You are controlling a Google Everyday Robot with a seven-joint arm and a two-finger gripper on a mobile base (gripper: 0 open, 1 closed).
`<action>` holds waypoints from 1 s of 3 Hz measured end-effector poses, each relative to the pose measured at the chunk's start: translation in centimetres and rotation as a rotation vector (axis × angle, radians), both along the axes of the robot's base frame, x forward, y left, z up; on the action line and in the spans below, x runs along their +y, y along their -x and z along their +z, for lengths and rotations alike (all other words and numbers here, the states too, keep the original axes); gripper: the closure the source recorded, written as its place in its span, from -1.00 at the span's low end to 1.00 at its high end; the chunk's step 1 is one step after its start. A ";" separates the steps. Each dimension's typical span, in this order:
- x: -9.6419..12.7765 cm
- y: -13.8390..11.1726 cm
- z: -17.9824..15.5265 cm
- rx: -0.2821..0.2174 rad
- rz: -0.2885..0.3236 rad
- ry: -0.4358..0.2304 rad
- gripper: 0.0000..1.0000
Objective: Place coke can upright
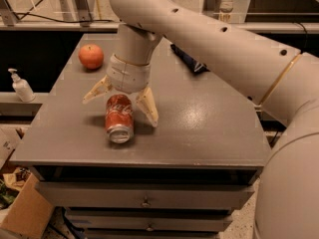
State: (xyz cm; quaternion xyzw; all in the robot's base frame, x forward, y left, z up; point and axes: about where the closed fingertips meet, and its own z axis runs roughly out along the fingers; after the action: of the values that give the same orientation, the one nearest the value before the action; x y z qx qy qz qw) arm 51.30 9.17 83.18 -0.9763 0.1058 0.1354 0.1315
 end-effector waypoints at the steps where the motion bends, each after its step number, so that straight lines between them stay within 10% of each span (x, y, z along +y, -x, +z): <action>1: 1.0 -0.2 -0.7 0.011 0.076 -0.021 -1.00; 3: 2.5 -0.1 -0.6 -0.010 0.194 -0.029 -0.66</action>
Offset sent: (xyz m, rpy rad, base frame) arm -0.0022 0.0167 -0.0094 0.0102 0.0314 0.2629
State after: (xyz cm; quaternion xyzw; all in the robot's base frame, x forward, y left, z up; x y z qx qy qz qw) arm 51.37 11.68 82.55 -0.9806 0.0082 0.1443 0.1326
